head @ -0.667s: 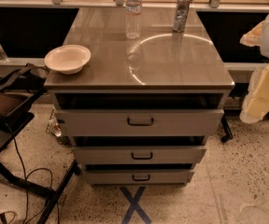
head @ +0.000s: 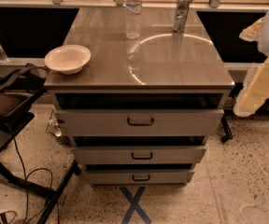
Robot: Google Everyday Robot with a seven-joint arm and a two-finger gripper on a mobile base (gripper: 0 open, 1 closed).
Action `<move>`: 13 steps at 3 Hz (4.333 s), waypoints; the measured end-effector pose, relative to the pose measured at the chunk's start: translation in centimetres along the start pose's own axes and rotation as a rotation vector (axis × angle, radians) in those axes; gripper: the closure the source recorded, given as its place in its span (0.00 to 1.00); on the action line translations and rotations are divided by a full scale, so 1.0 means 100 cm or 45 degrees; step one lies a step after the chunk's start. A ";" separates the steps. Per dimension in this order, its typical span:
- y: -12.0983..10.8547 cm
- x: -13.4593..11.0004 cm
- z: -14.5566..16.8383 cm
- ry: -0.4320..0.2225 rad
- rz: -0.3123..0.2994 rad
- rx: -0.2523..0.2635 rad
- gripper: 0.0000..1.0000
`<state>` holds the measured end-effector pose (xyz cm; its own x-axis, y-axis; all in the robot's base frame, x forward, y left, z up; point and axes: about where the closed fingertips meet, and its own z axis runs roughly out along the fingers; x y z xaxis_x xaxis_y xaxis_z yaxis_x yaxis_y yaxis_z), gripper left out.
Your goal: Knock water bottle over
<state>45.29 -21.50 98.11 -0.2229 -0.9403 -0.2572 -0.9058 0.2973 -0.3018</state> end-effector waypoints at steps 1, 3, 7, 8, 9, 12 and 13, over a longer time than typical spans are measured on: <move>-0.051 -0.009 0.023 -0.216 0.125 0.154 0.00; -0.127 -0.029 0.057 -0.634 0.296 0.347 0.00; -0.233 -0.113 0.102 -1.154 0.543 0.447 0.00; -0.267 -0.142 0.125 -1.258 0.615 0.455 0.00; -0.299 -0.173 0.152 -1.289 0.640 0.473 0.00; -0.351 -0.240 0.203 -1.349 0.704 0.359 0.00; -0.357 -0.254 0.210 -1.362 0.745 0.305 0.00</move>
Offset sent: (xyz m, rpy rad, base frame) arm 0.1740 -0.0169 0.0199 0.5233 -0.5270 -0.2053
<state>90.83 -4.72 96.10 -0.0636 -0.0828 -0.9945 -0.6557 0.7547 -0.0209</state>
